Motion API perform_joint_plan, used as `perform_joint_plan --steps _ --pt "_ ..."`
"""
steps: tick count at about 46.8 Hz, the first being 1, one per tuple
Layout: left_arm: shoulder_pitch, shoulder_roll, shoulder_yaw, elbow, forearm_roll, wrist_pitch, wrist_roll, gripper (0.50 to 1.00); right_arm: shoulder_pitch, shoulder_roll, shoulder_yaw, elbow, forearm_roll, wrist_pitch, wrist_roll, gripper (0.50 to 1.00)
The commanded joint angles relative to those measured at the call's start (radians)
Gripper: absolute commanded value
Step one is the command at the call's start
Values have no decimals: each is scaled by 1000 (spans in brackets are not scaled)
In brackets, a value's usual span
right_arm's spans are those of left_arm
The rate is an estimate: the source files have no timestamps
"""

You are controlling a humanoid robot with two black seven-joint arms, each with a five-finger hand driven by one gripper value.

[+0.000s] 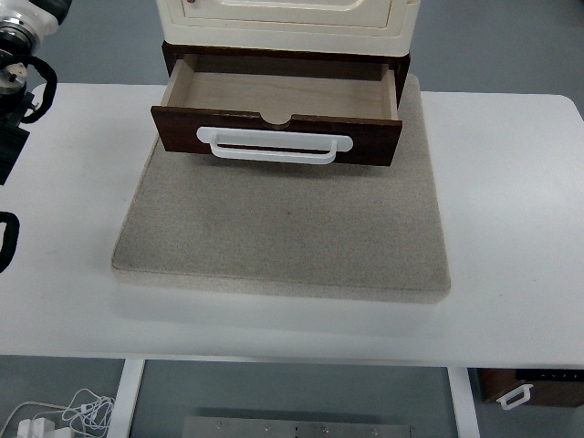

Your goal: Close the drawer under the combination cabinet

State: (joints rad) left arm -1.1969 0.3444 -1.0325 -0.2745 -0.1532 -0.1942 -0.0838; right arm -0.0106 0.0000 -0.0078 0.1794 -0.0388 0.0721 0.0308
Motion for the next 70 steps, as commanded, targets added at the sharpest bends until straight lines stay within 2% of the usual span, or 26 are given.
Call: perform_joint_plan --steps 1,7,12,14,28,37,49,58,70 --pt "-50 36 0 -3 1 -1 4 996 0 0 0 0 -1 0 0 952" --pt "-95 68 25 -75 49 22 2 996 0 0 0 0 0 0 0 952" --pt "-150 128 80 -152 110 84 -2 996 0 0 0 0 -1 0 0 952" --pt "-167 145 91 -182 121 91 -2 996 0 0 0 0 -1 0 0 952" --pt "-219 231 109 -443 138 94 1 996 0 0 0 0 -1 0 0 952" --pt "-253 283 201 -621 139 94 1 996 0 0 0 0 -1 0 0 952" --pt "-297 324 330 -851 173 90 1 996 0 0 0 0 0 0 0 952" --pt "-303 324 393 -1038 254 88 1 996 0 0 0 0 -1 0 0 952" --pt "-368 314 574 -1186 340 88 2 996 0 0 0 0 -1 0 0 952"
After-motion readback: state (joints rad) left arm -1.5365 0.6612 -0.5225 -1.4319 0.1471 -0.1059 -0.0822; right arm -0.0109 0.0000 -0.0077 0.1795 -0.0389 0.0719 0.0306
